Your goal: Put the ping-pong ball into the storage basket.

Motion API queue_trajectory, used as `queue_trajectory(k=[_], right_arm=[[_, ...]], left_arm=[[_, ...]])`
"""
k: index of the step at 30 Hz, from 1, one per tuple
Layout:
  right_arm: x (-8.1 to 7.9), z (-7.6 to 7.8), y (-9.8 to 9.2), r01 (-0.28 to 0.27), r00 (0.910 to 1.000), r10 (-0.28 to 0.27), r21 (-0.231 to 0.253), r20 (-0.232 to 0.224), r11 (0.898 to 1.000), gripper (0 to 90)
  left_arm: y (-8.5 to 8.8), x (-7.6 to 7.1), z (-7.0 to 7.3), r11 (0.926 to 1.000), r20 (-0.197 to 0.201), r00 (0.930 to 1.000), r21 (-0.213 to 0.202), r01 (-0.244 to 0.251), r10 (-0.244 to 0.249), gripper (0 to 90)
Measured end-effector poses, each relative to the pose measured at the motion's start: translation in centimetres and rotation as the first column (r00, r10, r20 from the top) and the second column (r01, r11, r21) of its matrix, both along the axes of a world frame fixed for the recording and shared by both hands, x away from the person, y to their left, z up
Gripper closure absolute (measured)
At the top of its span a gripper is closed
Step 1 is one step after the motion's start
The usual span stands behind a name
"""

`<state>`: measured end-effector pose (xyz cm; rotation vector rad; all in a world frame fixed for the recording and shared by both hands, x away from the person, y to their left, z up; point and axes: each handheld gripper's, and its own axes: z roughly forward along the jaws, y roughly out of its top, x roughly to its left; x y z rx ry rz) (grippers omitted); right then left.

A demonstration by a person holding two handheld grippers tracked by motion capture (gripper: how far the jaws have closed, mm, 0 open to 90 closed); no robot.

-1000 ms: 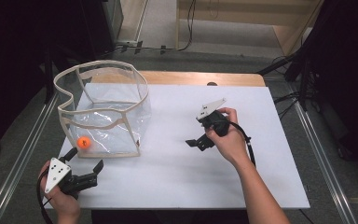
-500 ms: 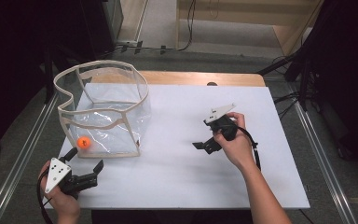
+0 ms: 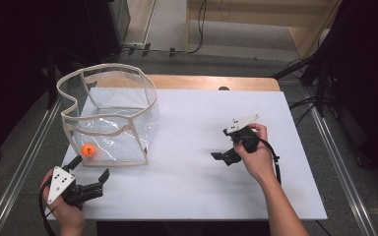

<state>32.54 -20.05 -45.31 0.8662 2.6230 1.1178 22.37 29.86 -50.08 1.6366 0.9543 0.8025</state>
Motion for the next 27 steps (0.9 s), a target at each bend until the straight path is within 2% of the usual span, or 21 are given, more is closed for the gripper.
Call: queue_trajectory(k=[5,13,27], right_arm=[[-0.3,-0.2,-0.9,0.02,0.9997,-0.02,0.02,0.016,1.0,0.0],[-0.9,-0.9,-2.1,0.044,0.999,-0.045,0.035,0.007,0.998,0.0],[-2.1,-1.9,-4.7,0.098,0.9949,-0.099,0.075,0.017,0.992,0.0]], left_arm=[[0.0,0.0,0.0,1.0,0.0,1.0,0.0,0.0,0.0,0.0],[0.0,0.0,0.0,1.0,-0.001,1.0,0.0,0.0,0.0,0.0],[0.0,0.0,0.0,1.0,0.0,1.0,0.002,-0.001,0.001,0.0]])
